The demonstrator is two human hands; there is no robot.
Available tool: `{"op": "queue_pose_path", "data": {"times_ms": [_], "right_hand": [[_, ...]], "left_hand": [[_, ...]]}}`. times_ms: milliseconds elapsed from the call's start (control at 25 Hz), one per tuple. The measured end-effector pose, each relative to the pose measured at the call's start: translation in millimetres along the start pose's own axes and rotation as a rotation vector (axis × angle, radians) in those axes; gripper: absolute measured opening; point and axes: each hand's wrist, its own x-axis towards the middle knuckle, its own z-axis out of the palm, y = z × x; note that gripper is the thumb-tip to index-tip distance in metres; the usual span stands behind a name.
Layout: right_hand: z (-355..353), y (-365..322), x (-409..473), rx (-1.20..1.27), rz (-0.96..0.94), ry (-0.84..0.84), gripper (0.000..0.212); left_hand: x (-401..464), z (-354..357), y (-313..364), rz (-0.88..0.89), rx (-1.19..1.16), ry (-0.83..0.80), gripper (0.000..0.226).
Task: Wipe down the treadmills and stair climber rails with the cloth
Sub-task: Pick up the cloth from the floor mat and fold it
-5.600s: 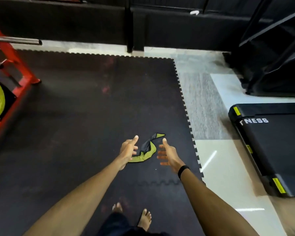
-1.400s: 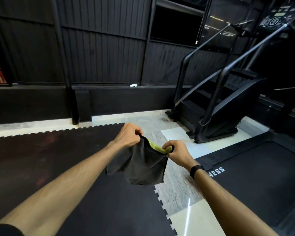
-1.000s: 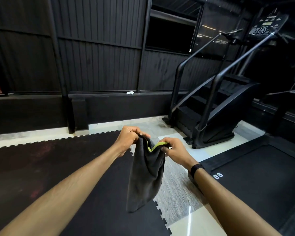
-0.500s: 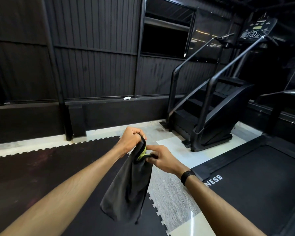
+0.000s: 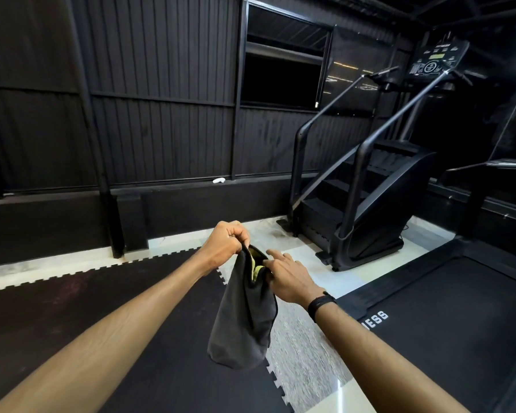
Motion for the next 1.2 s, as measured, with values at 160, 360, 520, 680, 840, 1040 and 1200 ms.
{"op": "queue_pose_path", "data": {"times_ms": [160, 360, 520, 680, 840, 1040, 1200], "right_hand": [[-2.7, 14.7, -3.7, 0.125, 0.106, -0.001, 0.017], [-7.3, 30.0, -9.3, 0.293, 0.19, 0.118, 0.015], [-18.8, 30.7, -5.1, 0.316, 0.189, 0.188, 0.013], [-37.3, 44.2, 1.9, 0.396, 0.139, 0.192, 0.012], [-55.6, 63.5, 2.7, 0.328, 0.056, 0.067, 0.009], [-61.4, 75.1, 1.2, 0.394, 0.06, 0.057, 0.013], [-61.7, 84.0, -8.4, 0.571, 0.098, -0.161, 0.015]], "left_hand": [[4.2, -10.0, -0.9, 0.024, 0.007, -0.018, 0.027], [4.0, -32.0, -15.7, 0.073, 0.302, -0.108, 0.037], [-1.2, -46.1, -22.8, 0.117, 0.92, -0.152, 0.02], [-4.4, -44.9, -30.3, 0.206, 1.05, -0.094, 0.014], [3.4, -36.0, -28.3, 0.25, 1.092, 0.028, 0.023], [16.0, -29.3, -27.3, 0.011, 0.66, -0.017, 0.023], [12.5, -29.6, -27.4, -0.086, 0.229, -0.124, 0.025]]}}
